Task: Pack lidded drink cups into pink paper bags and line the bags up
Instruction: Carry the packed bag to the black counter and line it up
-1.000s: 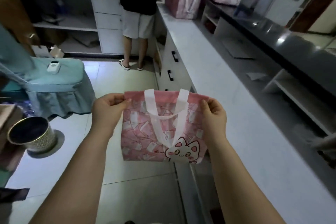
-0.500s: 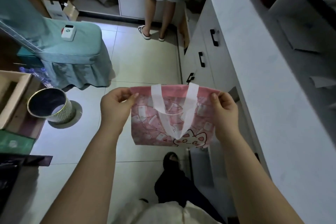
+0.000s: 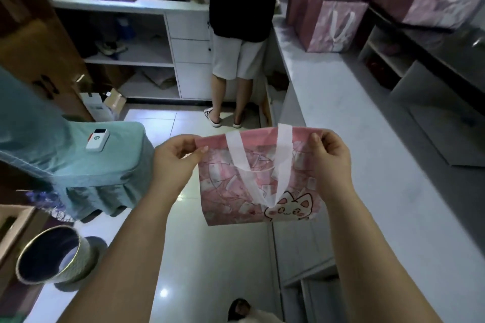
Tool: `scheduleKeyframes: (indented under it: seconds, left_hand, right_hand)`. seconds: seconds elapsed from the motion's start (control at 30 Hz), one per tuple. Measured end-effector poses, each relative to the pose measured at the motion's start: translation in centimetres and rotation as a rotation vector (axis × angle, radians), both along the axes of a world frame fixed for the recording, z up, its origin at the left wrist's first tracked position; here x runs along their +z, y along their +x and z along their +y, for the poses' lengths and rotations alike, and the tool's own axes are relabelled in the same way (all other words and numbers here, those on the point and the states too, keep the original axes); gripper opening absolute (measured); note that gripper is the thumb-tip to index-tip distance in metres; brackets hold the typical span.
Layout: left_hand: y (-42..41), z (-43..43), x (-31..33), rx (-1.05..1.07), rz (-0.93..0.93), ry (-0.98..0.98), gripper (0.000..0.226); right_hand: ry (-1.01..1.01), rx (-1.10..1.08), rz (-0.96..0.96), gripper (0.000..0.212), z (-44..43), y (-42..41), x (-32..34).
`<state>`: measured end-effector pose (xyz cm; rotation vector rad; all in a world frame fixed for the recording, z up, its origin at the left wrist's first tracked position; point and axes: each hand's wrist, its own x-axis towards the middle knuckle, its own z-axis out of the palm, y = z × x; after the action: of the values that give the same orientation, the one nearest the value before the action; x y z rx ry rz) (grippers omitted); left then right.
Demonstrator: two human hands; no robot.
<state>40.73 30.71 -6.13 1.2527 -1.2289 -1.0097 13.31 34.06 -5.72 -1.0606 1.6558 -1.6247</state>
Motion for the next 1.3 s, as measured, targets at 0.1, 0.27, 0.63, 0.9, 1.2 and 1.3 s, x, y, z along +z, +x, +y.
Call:
scheduleKeyframes:
  seconds: [0.1, 0.27, 0.63, 0.9, 1.2, 1.3]
  left_hand:
    - [-3.2, -5.6, 2.1, -0.030, -0.127, -0.129, 0.039]
    - [-7.3, -14.3, 3.3, -0.091, -0.126, -0.171, 0.039]
    - [-19.0, -38.1, 7.3, -0.240, 0.095, -0.268, 0.017]
    - [-30.6, -52.5, 12.6, -0.428, 0.023, -0.354, 0.017]
    - [-46.7, -56.0, 18.5, -0.614, 0.107, -0.381, 0.018]
    - [-52.0, -55.5, 20.8, -0.623, 0.169, -0.360, 0.018]
  right_hand:
    - [-0.032, -0.032, -0.001, 0.021, -5.6, -2.8, 1.0]
    - [0.127, -0.040, -0.020, 0.025, -12.8, -7.2, 1.7]
    - [-0.049, -0.378, 0.208, 0.009, -30.3, -14.9, 8.5]
    - [-0.106, -0.559, 0.252, 0.025, -37.2, -15.4, 11.1]
    - [0.254, -0.556, 0.522, 0.076, -42.7, -19.1, 11.2]
    - [0.342, -0.663, 0.592, 0.105, -44.3, -23.1, 12.6]
